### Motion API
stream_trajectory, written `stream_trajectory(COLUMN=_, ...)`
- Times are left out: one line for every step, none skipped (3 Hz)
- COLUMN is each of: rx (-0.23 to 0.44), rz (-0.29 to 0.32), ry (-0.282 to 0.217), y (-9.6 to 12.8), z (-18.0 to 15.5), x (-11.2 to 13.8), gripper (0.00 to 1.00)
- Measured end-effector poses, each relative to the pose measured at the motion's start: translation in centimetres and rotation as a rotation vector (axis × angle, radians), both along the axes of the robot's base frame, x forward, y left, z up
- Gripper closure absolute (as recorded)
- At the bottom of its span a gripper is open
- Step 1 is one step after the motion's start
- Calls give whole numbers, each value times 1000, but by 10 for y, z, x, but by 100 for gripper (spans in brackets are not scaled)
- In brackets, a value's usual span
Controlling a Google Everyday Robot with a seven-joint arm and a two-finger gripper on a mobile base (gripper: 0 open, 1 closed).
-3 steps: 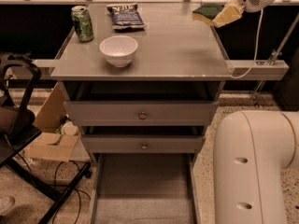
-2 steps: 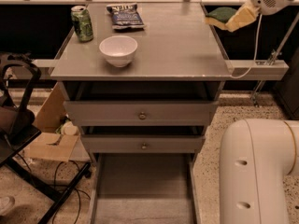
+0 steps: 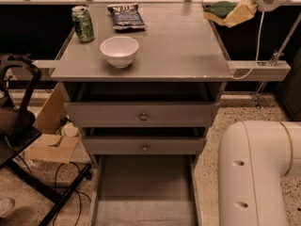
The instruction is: Place sponge into bottom drawer
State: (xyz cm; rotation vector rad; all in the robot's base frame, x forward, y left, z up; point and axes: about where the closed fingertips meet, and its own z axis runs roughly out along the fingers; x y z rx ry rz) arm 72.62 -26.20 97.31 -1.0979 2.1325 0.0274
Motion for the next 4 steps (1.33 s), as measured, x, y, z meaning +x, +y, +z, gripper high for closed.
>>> stream_trajectory(rx=-16, rz=11, ry=25, y=4, z=-5, x=5, gripper=100)
stream_trajectory(rx=-74, rz=21, ry=94, y=1, z=-9, x=-7, gripper=100)
stream_trajectory(rx=-134, rz=-21, ry=163, y=-18, z=-4, x=-29, gripper=100)
stream_trajectory(rx=-120, rz=-135, ry=265, y=-68, z=-10, x=-66, gripper=100)
